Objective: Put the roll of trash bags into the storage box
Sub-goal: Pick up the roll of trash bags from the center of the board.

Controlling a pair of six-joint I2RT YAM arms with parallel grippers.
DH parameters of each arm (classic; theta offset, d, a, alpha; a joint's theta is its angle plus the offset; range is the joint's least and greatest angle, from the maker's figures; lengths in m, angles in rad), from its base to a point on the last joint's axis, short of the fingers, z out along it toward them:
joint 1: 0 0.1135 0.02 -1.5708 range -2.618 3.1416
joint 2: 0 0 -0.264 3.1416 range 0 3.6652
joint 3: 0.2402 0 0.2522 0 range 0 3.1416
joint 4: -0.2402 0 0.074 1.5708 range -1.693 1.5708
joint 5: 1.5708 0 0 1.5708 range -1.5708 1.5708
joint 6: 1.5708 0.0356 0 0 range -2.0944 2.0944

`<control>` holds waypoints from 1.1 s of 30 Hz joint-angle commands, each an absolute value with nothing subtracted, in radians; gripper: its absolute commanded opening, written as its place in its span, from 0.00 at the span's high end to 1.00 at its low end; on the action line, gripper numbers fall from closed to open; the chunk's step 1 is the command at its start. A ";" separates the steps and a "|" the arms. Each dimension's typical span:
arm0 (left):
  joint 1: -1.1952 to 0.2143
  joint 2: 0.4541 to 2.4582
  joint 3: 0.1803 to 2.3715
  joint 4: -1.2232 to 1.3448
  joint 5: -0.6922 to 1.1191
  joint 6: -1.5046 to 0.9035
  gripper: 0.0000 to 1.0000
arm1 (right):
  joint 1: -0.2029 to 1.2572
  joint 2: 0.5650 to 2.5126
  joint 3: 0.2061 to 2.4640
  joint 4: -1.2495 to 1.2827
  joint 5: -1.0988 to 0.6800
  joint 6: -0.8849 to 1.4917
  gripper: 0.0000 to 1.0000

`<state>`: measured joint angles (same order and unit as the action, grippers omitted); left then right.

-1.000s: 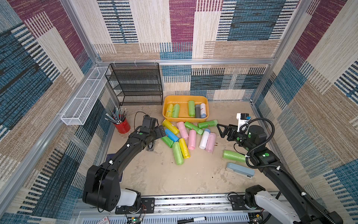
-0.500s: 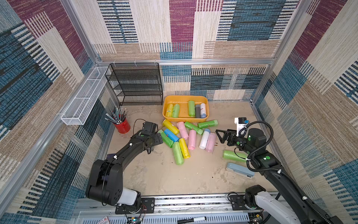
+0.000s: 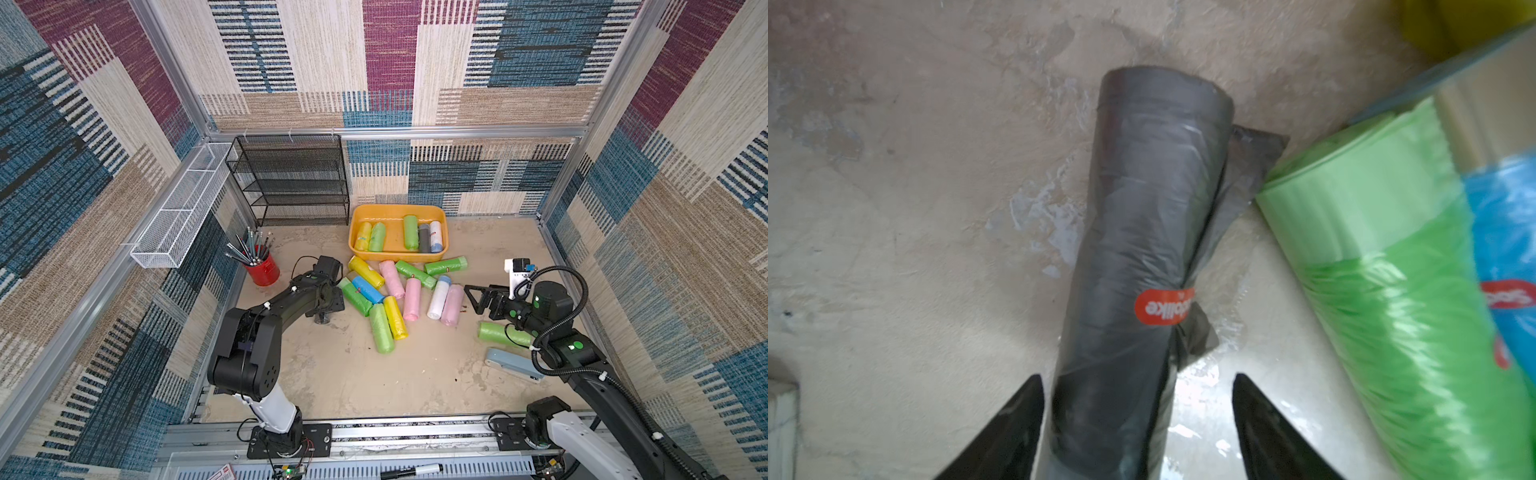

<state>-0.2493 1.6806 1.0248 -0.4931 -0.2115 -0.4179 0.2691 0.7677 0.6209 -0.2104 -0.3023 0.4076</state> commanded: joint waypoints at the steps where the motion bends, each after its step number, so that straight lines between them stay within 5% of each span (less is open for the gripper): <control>1: -0.248 1.702 1.034 -0.509 -0.230 -0.395 0.34 | 0.271 0.756 0.602 -0.201 -0.323 0.424 0.01; 33: -0.254 1.547 0.993 -0.549 -0.162 -0.387 0.83 | 0.271 0.837 0.547 -0.041 -0.504 0.565 0.01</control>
<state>-0.2520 1.5787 0.9985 -0.5442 -0.1947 -0.3912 0.2691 0.8227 0.5457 -0.0982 -0.4877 0.5411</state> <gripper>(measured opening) 0.338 0.993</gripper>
